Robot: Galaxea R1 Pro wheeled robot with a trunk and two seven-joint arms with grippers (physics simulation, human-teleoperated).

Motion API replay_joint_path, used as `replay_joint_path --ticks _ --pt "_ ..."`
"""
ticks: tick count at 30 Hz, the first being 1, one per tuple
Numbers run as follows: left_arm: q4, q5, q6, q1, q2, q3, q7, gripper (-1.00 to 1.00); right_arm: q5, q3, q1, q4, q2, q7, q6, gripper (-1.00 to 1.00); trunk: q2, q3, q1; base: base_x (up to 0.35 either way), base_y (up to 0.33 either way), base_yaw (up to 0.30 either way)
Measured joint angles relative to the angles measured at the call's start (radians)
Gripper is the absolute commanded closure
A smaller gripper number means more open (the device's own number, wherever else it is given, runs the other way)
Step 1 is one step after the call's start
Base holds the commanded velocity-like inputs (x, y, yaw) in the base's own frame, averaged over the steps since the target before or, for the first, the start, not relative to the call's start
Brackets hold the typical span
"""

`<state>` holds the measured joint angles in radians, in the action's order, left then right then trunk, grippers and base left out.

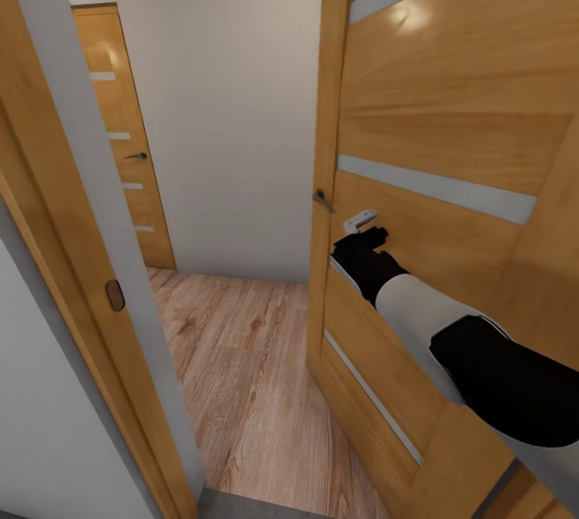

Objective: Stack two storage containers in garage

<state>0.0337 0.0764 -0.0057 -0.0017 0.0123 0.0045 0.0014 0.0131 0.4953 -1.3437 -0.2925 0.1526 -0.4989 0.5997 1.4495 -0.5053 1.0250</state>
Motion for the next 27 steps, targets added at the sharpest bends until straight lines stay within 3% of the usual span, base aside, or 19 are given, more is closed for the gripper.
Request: replay_joint_path --ticks 9,10,12,17,20,27 --pt "0.001 0.000 0.000 0.000 0.000 0.000 0.000 -1.00 0.014 -0.006 0.000 -0.015 -0.014 0.001 0.001 -1.00 0.000 0.000 0.000 0.000 0.000 0.000" --pt "0.001 0.000 0.000 0.000 0.000 0.000 0.000 -1.00 -0.015 -0.001 -0.001 -0.018 -0.012 -0.003 0.015 -1.00 0.000 0.000 0.000 0.000 0.000 0.000" --pt "0.000 0.000 0.000 0.000 0.000 0.000 0.000 -1.00 -0.016 -0.001 -0.001 -0.020 0.022 -0.002 0.016 -1.00 0.000 0.000 0.000 0.000 0.000 0.000" --pt "0.001 0.000 0.000 0.000 0.000 0.000 0.000 -1.00 -0.016 -0.001 -0.001 -0.066 0.022 0.004 0.027 -1.00 0.000 0.000 0.000 0.000 0.000 0.000" --pt "0.001 0.000 0.000 0.000 0.000 0.000 0.000 -1.00 -0.002 -0.003 -0.001 -0.097 0.022 0.007 0.041 -1.00 0.000 0.000 0.000 0.000 0.000 0.000" --pt "0.001 0.000 0.000 0.000 0.000 0.000 0.000 -1.00 0.074 -0.004 0.000 -0.119 0.022 0.019 0.050 -1.00 0.000 0.000 0.000 0.000 0.000 0.000"
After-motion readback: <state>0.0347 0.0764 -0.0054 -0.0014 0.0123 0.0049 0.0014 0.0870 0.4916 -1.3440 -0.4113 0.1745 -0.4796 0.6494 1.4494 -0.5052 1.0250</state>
